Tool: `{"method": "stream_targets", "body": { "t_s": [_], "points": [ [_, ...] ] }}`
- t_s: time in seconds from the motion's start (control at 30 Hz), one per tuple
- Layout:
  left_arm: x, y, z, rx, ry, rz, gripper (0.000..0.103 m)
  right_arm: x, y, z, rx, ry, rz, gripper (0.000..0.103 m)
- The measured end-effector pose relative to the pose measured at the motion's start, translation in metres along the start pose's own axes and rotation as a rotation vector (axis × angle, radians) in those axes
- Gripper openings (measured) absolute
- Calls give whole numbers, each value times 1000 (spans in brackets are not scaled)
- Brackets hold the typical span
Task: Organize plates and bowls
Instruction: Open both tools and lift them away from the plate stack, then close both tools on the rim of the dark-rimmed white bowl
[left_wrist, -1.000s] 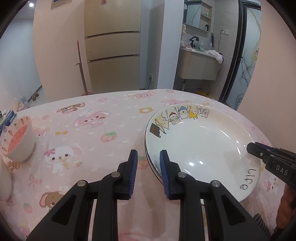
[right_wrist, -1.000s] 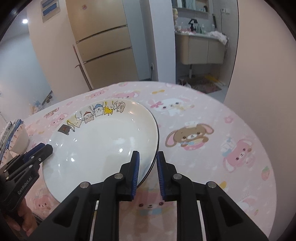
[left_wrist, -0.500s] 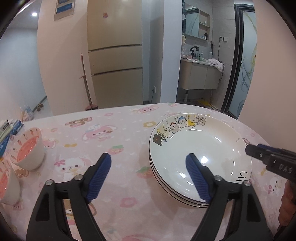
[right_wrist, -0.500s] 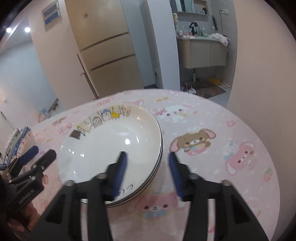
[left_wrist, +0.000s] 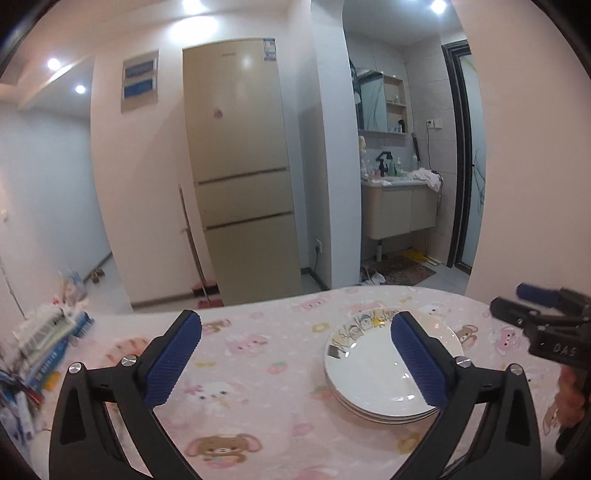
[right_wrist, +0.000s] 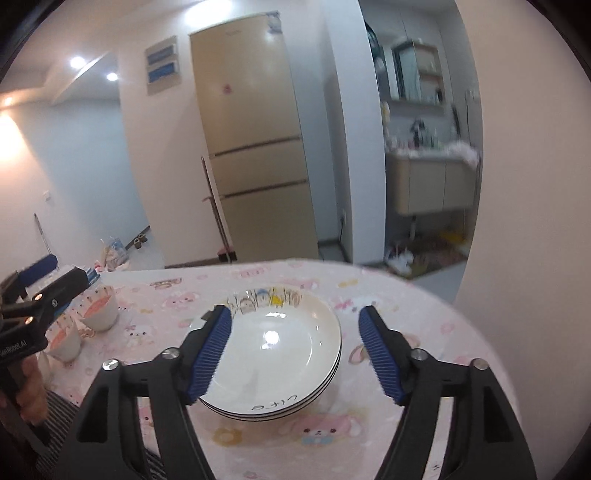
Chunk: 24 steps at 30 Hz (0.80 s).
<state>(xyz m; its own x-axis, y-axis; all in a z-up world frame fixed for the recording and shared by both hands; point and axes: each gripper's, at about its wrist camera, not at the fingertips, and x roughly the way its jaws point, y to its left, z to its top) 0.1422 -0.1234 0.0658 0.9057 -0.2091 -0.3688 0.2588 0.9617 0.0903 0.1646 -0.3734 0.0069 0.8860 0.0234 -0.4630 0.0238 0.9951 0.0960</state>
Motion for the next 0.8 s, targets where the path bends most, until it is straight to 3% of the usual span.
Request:
{"method": "stream_targets", "body": {
  "t_s": [0.2, 0.33, 0.47, 0.53, 0.8],
  "points": [
    [-52, 33, 1, -38, -74, -3, 102, -47, 33, 21, 13, -76, 109, 87],
    [-86, 60, -1, -66, -132, 29, 102, -70, 64, 31, 5, -130, 124, 88],
    [-112, 98, -10, -152, -157, 4, 102, -88, 101, 33, 13, -190, 149, 103],
    [-121, 118, -19, -190, -167, 14, 102, -94, 119, 33, 1, -213, 147, 103],
    [-150, 192, -67, -290, -166, 101, 102, -83, 214, 30, -100, -147, 260, 103]
  ]
}}
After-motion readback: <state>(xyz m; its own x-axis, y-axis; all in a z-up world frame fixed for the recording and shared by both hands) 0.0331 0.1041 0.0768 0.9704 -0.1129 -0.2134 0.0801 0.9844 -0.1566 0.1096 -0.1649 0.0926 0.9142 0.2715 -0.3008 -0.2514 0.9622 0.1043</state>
